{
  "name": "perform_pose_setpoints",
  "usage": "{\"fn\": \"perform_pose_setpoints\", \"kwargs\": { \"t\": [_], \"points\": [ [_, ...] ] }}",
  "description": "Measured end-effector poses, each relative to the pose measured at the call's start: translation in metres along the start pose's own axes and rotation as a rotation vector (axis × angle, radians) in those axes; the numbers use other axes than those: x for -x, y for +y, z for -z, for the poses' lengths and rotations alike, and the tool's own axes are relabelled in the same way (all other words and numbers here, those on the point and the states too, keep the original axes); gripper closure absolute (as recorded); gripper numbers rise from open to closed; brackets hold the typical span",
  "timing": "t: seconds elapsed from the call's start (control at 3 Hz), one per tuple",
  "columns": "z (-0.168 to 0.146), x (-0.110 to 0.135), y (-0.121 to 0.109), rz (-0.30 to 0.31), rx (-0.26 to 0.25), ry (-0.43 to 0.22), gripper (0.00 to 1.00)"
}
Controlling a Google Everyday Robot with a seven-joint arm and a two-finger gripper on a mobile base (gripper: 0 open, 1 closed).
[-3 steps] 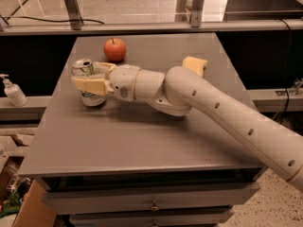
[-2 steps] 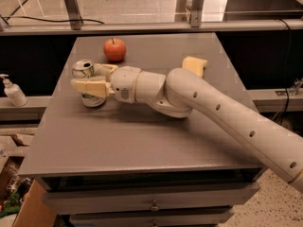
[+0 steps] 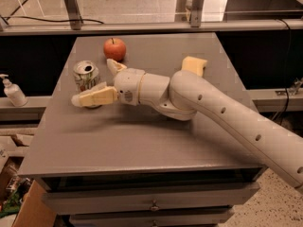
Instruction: Place 7up can upright
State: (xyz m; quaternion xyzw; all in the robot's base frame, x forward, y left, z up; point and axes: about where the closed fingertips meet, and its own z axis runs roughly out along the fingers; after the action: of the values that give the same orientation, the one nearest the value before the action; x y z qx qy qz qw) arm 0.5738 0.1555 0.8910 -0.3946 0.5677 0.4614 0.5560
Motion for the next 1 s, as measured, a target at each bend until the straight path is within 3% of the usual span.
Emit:
{"fn": "perform_pose_setpoints", "kwargs": {
  "t": [0.33,1.0],
  "points": [
    [0.018,-0.005,0.001,0.0,-0.019,0.027,0.0],
    [0.097,-0.024,-0.009,-0.009,-0.137,0.134,0.0]
  ]
}}
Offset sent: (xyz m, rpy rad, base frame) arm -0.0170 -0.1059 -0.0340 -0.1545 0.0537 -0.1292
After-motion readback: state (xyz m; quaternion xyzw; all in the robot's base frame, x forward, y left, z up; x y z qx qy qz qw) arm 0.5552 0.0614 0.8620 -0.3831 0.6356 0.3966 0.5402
